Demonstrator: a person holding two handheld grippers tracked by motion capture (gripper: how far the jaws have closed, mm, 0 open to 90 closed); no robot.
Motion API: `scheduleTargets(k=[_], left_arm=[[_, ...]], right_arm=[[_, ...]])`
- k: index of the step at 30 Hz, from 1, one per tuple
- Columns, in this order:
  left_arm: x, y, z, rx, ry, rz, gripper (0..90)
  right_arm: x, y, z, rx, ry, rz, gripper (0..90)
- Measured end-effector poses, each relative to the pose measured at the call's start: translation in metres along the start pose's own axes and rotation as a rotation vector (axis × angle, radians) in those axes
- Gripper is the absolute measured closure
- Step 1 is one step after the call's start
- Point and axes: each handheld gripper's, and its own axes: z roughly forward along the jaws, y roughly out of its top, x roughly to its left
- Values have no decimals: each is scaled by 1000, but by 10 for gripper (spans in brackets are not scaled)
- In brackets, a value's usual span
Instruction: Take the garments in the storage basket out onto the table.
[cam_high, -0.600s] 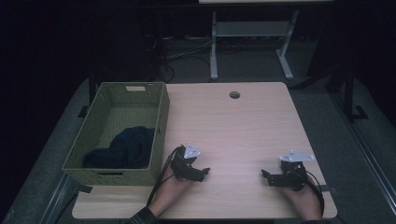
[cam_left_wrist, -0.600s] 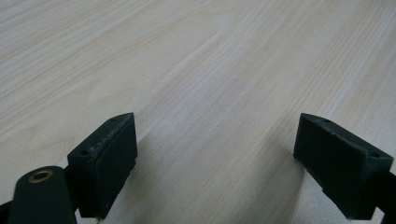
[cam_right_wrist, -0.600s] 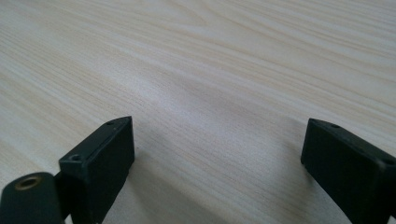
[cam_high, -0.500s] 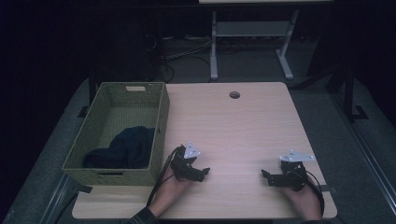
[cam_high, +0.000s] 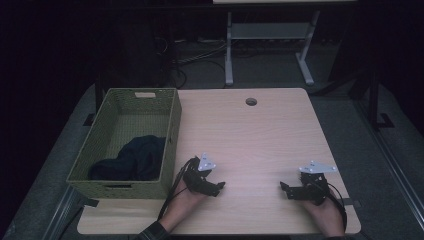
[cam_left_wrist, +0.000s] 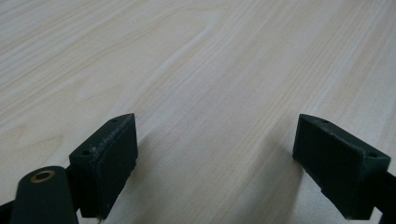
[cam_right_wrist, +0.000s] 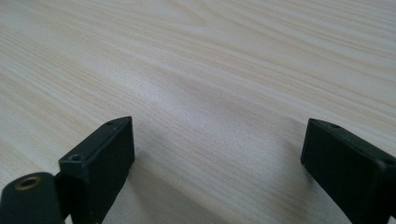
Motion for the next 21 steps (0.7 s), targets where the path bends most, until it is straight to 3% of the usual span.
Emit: scheduleTargets(k=[8, 21], left_arm=[[-1, 3, -6, 3, -4, 20, 136], [7, 6, -18, -12, -18, 1, 136]], right_arm=[[0, 0, 0, 0, 0, 0, 94], [0, 0, 0, 0, 0, 0, 94]])
